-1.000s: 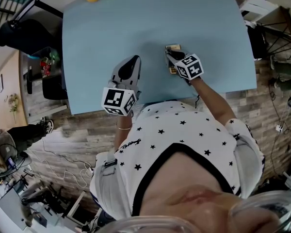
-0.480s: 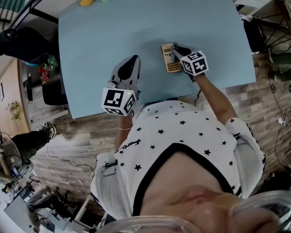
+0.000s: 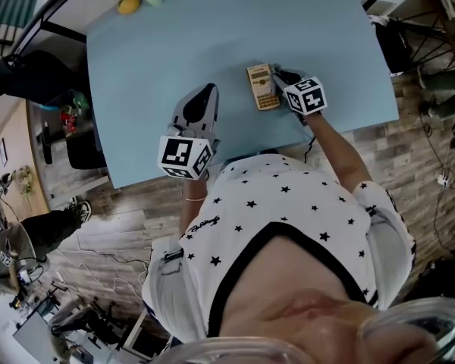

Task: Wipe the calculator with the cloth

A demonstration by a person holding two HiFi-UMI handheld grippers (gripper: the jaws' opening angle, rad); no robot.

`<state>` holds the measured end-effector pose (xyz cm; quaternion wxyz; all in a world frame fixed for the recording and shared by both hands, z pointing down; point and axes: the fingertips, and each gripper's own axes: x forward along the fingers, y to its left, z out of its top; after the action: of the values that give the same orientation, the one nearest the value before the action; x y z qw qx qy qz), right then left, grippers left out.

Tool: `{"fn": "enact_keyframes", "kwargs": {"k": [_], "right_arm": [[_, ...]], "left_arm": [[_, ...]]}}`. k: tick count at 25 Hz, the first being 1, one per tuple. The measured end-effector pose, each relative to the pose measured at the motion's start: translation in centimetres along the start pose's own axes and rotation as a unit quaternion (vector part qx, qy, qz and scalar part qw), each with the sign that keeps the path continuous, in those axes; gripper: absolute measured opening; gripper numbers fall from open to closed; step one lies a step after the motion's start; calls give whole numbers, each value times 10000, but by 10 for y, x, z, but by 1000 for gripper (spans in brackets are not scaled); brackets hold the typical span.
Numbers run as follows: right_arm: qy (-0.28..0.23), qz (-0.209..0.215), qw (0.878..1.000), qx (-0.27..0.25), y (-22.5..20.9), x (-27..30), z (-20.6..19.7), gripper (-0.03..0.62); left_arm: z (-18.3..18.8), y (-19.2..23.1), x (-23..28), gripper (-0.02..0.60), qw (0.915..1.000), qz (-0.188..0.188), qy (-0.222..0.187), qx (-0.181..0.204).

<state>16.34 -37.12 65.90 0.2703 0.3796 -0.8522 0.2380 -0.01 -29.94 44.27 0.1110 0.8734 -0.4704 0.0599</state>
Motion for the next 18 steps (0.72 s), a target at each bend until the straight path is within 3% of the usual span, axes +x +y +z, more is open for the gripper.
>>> {"fn": "enact_keyframes", "kwargs": {"k": [5, 10, 18], "right_arm": [[-169, 73, 9998, -5, 8, -6, 10, 51], [-372, 423, 9984, -73, 39, -8, 23, 51], [-233, 879, 9956, -209, 85, -5, 8, 51]], "left_arm": [[1, -2, -4, 31, 10000, 51, -18, -4], [-1, -2, -10, 31, 10000, 90, -1, -7], [-4, -3, -20, 31, 9999, 138, -15, -21]]}}
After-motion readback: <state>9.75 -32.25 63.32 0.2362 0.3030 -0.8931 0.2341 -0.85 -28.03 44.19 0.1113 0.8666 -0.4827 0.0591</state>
